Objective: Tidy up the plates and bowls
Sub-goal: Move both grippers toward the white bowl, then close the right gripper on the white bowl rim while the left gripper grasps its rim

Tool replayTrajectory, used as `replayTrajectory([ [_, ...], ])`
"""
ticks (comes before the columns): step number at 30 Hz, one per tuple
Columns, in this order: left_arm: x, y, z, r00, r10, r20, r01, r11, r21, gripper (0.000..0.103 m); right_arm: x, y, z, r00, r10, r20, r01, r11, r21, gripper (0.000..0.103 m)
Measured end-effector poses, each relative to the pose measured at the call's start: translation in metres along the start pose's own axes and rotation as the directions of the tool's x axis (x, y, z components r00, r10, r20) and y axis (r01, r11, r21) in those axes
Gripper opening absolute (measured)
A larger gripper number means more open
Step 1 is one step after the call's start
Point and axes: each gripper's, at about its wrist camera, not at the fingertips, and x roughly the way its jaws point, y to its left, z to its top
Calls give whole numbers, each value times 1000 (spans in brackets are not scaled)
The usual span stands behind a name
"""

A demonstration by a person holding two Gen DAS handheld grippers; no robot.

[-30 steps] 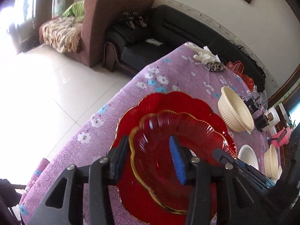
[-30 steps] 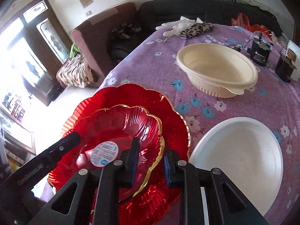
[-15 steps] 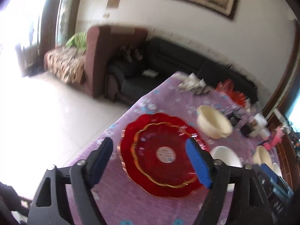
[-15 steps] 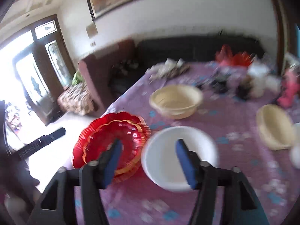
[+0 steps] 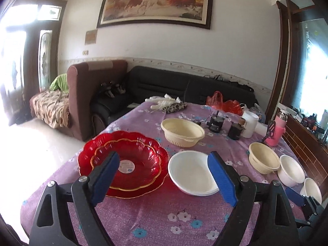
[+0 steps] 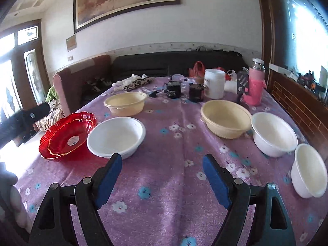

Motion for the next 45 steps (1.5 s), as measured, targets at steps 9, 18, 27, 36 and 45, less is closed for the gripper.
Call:
replayTrajectory([
  [9,-10,6,-2,999,17,48,-17,1000,-17,103,-5,7,-2,999,-22,43,24,998,-50,85],
  [18,-10,23,4,997,56,-46,-57,998,-34,103,27,-40,28,998,55,-12,-54,996,72,85],
  [27,11,22,3,987,71,-141,-80,995,-57,103,105,-90,48,966,226,-125,-179,935,306,78],
  [36,24,26,-6,979,100,-178,-110,993,-47,103,155,-51,33,900,360,-245,-263,898,352,78],
  [45,23,55,-6,972,134,-192,-155,983,-99,103,177,-5,34,882,364,-298,-280,915,289,71],
])
